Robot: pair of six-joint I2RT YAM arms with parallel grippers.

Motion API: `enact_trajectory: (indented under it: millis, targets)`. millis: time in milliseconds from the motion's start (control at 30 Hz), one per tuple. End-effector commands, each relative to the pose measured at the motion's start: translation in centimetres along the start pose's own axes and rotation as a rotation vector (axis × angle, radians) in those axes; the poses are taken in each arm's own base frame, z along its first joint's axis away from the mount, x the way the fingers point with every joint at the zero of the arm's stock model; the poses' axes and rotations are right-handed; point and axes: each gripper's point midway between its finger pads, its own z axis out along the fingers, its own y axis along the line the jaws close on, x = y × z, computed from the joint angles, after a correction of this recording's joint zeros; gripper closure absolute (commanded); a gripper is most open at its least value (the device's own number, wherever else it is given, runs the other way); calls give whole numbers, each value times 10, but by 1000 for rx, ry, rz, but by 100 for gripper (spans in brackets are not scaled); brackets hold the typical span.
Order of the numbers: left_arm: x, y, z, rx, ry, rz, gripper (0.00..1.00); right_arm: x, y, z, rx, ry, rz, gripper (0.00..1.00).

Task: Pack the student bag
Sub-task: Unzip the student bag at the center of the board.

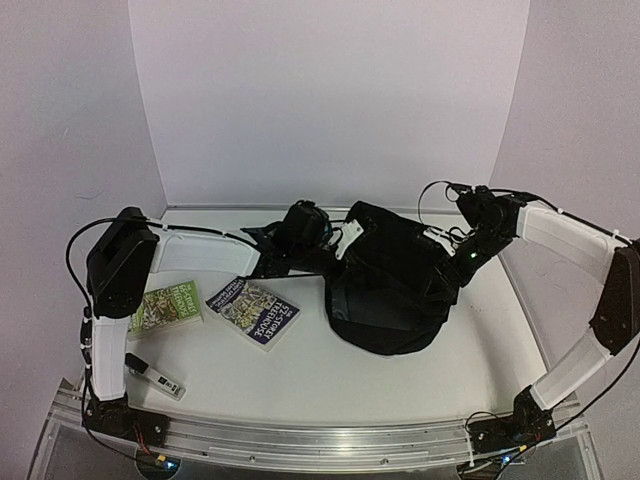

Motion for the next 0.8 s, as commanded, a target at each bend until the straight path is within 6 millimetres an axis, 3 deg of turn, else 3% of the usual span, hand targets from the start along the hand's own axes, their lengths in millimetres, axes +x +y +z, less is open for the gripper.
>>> enact_trajectory:
  millis: [0,233,333,467,600,667,733,767]
  targets:
    - [-57,3,-17,69,-120,-112,100,-16,10,-9,25,-82,-59,8]
    - [-56,8,-10,103,-103,-179,100,-34,11,-5,147,-128,-125,6]
    - [-57,6,-8,120,-99,-186,100,-49,0,-2,234,-154,-121,7]
    - [-57,4,-9,136,-97,-188,100,-66,-19,0,336,-179,-100,17]
    - [-60,4,-15,133,-108,-189,100,-72,-34,7,379,-152,-92,46]
    - [-61,5,-18,126,-110,-187,100,-72,-32,8,366,-150,-95,72]
    - [-61,8,-20,101,-111,-180,94,-73,-28,6,351,-163,-93,95]
    - [-60,10,-21,87,-111,-178,84,-75,-26,4,343,-171,-87,100]
